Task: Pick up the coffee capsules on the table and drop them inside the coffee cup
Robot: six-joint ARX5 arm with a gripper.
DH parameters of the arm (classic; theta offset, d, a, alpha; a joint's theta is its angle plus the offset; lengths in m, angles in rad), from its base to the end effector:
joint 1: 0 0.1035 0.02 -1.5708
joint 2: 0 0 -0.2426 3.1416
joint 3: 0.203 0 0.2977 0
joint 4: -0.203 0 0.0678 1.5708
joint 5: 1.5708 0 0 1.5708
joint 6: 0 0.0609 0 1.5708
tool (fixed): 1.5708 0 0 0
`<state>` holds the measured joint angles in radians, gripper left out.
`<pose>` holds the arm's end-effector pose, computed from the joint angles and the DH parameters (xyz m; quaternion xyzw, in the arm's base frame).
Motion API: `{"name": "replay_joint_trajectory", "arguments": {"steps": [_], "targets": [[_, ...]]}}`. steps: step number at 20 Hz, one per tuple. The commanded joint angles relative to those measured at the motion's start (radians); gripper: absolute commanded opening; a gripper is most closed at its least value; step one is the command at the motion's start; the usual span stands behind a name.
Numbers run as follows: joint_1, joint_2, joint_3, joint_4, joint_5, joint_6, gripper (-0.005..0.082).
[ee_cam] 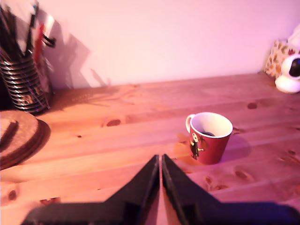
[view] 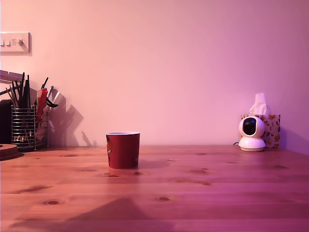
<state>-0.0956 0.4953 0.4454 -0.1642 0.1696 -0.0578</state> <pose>0.2237 -0.0318 0.2370 -0.0324 0.1105 -0.1283 0.9850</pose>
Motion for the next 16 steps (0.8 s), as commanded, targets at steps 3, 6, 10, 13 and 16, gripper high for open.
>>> {"name": "replay_joint_trajectory", "arguments": {"steps": [3,6,10,13,16], "targets": [[0.002,-0.063,-0.03,-0.015,-0.019,-0.013,-0.0019],[0.002,-0.092,-0.03,0.003,-0.021,-0.013,-0.0019],[0.002,-0.091,-0.03,0.015,-0.015,-0.014,-0.0019],[0.002,-0.091,-0.03,0.014,-0.012,-0.014,-0.0019],[0.002,-0.091,-0.03,0.0,-0.013,-0.014,-0.0019]]}}
